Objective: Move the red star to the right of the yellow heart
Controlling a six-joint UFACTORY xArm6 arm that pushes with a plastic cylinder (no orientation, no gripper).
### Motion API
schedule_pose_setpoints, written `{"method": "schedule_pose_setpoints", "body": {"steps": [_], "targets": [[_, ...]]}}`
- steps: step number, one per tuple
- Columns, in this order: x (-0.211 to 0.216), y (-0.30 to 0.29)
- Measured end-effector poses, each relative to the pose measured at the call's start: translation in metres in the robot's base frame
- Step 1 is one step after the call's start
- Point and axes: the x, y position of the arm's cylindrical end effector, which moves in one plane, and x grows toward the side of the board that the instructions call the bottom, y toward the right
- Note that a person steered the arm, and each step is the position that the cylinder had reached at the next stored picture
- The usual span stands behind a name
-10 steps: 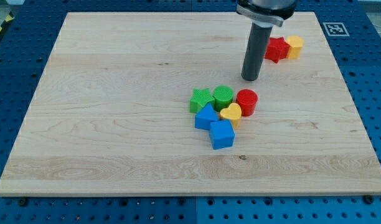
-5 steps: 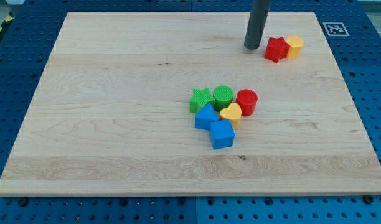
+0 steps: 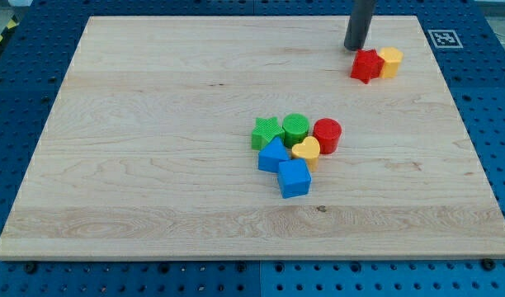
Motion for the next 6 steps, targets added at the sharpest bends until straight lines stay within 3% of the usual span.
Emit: {"method": "schedule_pose_setpoints", "body": {"steps": [6], "targets": [[0.069,0.014]]}}
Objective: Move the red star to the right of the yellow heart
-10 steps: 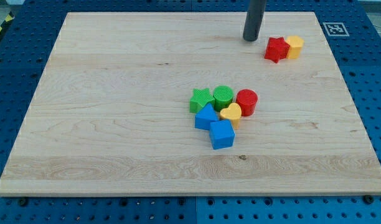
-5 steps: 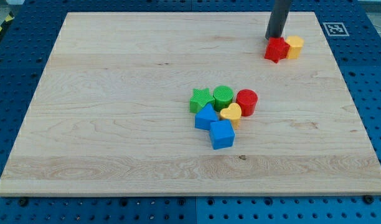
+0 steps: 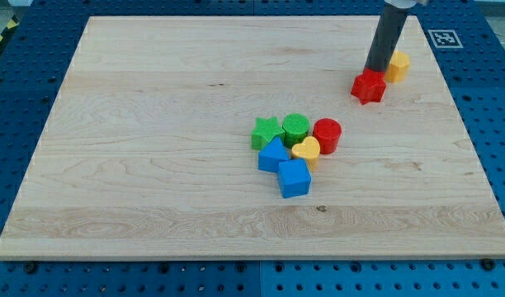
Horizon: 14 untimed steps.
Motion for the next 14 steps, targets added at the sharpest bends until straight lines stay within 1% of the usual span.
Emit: {"method": "schedule_pose_setpoints", "body": {"steps": [1,3,5,6,9,10,11,12,13,14], "targets": [[0.015,0.000],[0.019,0.000],[0.038,0.000],[0.038,0.000],[0.087,0.000],[0.078,-0.003],[0.047,-0.021],[0.053,-0.024],[0.077,-0.024],[0.085,-0.024]]}}
